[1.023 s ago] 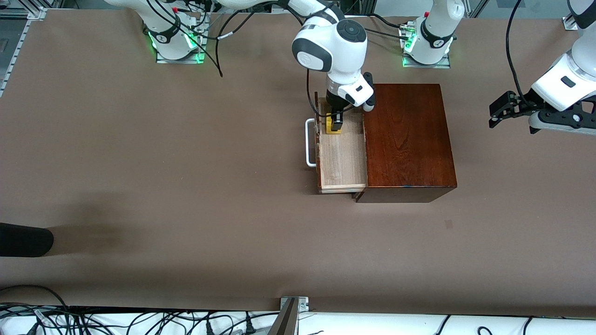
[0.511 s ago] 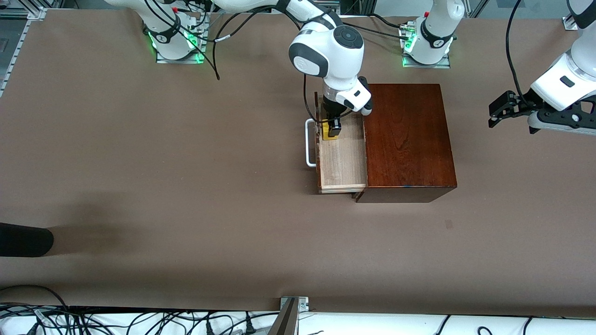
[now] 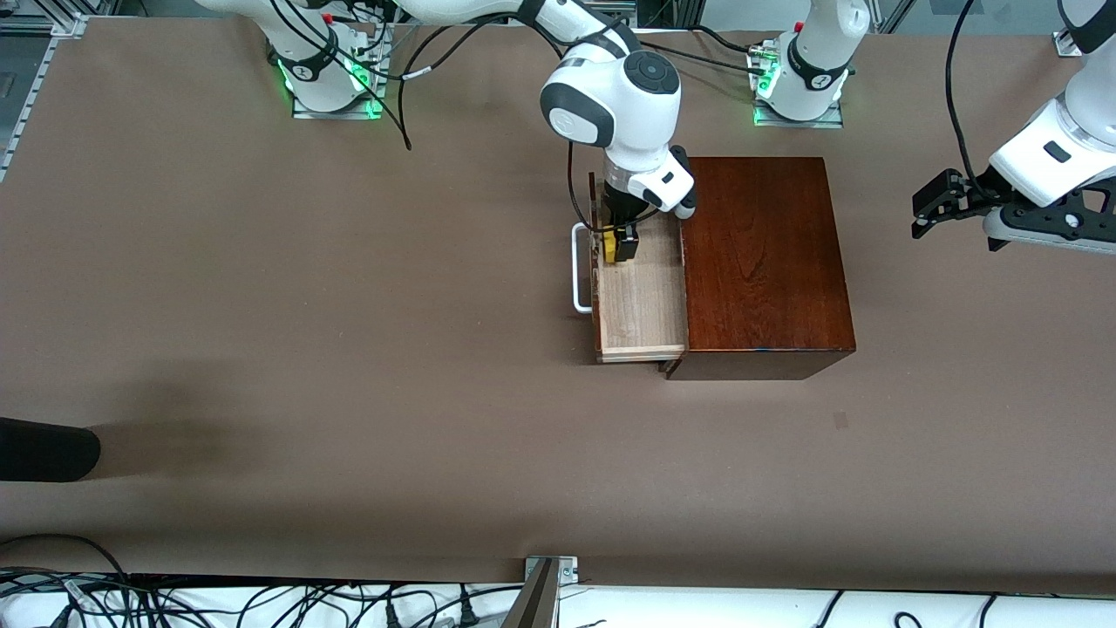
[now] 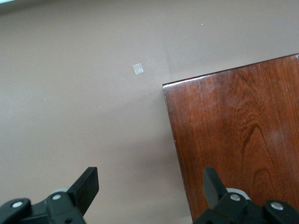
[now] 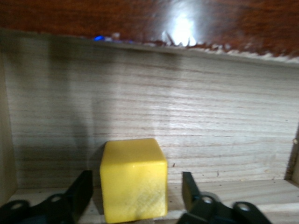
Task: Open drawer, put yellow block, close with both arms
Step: 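Carry the yellow cube with the right gripper into the open drawer, then open the right gripper and lift it away from the drawer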
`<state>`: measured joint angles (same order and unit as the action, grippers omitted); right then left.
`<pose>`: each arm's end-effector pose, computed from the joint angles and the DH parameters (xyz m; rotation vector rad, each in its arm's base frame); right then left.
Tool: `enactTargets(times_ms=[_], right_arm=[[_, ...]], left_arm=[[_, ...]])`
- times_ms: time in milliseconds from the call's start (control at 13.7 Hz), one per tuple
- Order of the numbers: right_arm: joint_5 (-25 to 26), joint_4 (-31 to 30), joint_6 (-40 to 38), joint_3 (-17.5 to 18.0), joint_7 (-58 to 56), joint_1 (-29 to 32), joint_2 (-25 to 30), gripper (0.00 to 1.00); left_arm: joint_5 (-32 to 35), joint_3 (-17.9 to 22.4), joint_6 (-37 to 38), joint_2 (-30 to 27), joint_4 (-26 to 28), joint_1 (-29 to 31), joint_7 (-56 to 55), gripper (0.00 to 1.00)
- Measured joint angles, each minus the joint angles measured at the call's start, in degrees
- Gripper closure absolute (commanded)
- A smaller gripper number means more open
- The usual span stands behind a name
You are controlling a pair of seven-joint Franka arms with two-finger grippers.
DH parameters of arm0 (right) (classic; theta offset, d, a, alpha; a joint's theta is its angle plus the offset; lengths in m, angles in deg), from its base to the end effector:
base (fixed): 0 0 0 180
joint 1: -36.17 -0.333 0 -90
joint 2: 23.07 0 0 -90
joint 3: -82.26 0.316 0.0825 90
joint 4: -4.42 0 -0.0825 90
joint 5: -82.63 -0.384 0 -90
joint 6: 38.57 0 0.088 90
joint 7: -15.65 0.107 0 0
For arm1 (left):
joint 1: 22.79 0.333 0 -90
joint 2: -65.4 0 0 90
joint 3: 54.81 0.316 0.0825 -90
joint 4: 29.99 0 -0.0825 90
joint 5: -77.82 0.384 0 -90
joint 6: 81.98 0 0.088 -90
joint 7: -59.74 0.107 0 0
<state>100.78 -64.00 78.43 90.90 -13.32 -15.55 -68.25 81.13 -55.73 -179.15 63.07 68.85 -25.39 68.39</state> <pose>0.4197 0.6369 0.3226 2.0265 2.1851 0.1705 0.5490 -0.0284 0.5847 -3.0646 0.3374 -0.0137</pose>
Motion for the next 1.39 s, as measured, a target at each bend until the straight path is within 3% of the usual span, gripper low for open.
enactTargets(times_ms=[365, 658, 804, 950, 1169, 1388], right_arm=[[0.00, 5.20, -0.15, -0.28, 0.13, 0.14, 1.16, 0.00], [-0.22, 6.45, -1.26, -0.83, 0.51, 5.51, 7.49, 0.00], [-3.31, 6.51, -2.12, -0.88, 0.46, 10.94, 11.09, 0.00], [-8.85, 6.24, -6.54, -1.86, 0.37, 15.41, 15.25, 0.00], [-18.70, 2.19, -10.04, -10.13, 1.37, 17.07, 22.89, 0.00], [-24.25, -7.01, -12.51, -18.46, 2.69, 17.52, 32.08, 0.00]], left_arm=[[0.00, -0.01, 4.67, 0.12, -1.37, -0.07, 13.53, 0.00], [-2.15, 0.15, 12.37, 3.12, -5.43, -0.10, 33.87, 0.00], [-5.65, 0.22, 16.50, 5.22, -5.96, 0.17, 40.87, 0.00], [-9.04, -0.74, 27.64, 7.00, -6.16, -0.52, 43.87, 0.00], [-12.39, -5.40, 33.99, 9.18, -6.30, -4.82, 44.17, 0.00], [-15.15, -8.13, 30.11, 14.34, -8.76, -10.93, 44.16, 0.00]])
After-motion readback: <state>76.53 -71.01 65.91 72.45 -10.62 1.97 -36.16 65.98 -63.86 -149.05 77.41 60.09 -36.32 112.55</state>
